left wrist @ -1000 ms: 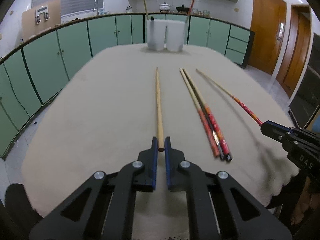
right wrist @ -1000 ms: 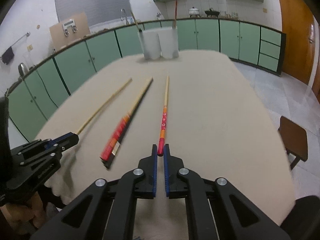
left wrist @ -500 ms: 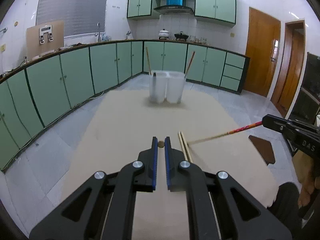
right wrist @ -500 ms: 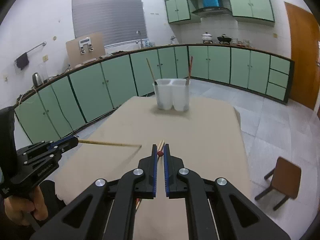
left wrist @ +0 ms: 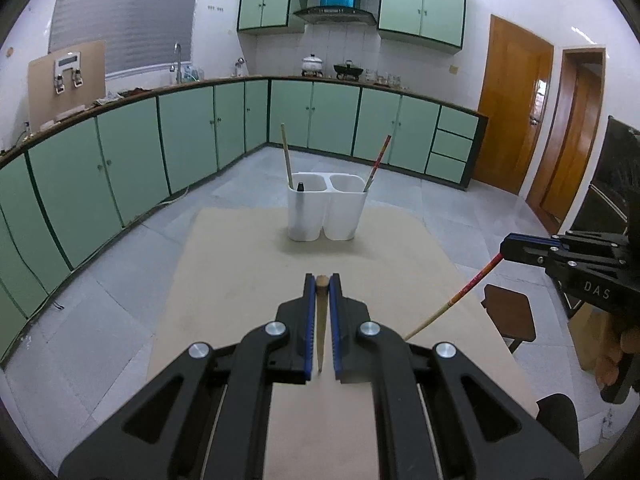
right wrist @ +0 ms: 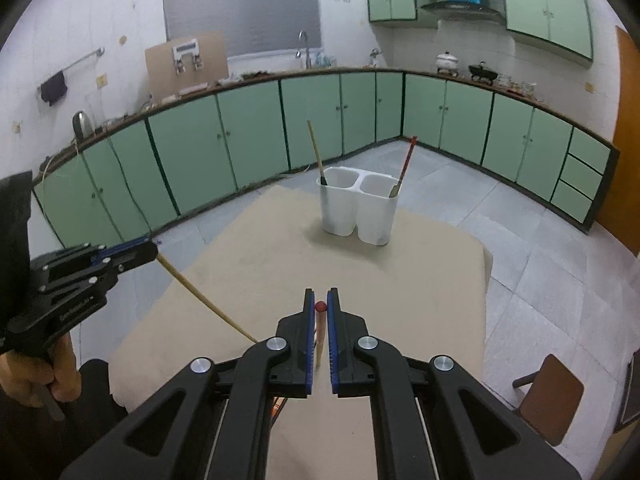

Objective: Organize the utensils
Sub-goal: 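Lift and carry the wooden chopstick with the left gripper while the right gripper carries its chopstick to the holder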

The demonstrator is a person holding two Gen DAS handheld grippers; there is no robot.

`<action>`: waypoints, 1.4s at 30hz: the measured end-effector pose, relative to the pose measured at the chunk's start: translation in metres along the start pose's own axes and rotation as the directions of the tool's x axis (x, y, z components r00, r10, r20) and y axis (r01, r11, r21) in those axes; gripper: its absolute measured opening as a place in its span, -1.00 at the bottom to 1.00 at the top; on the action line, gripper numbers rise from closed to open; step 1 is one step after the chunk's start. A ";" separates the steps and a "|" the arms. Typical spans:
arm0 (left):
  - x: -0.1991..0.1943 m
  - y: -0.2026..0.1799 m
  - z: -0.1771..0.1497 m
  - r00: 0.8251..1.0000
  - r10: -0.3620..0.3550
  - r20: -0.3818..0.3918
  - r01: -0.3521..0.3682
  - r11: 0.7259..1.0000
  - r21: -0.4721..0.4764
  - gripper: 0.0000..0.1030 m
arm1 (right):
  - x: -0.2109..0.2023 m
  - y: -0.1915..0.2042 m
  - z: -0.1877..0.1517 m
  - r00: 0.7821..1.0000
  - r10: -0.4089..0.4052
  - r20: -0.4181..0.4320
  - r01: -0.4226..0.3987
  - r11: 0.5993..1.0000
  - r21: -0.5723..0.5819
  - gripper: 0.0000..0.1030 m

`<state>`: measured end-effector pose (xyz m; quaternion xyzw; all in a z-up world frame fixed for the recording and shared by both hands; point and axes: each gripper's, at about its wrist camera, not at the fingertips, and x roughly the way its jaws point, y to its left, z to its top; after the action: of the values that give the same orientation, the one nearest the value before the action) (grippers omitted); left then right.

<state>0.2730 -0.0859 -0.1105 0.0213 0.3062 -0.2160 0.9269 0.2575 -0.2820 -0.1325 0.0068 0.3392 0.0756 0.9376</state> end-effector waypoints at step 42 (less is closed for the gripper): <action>0.083 -0.005 0.238 0.988 -0.003 0.151 -0.005 0.999 0.050 -0.88 | 0.048 -0.053 0.238 0.996 -0.074 0.041 0.074 0.997 0.001 -0.89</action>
<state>0.4641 -0.1634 0.0354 0.0284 0.2294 -0.2242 0.9467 0.4527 -0.3180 0.0172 -0.0043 0.3201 0.0408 0.9465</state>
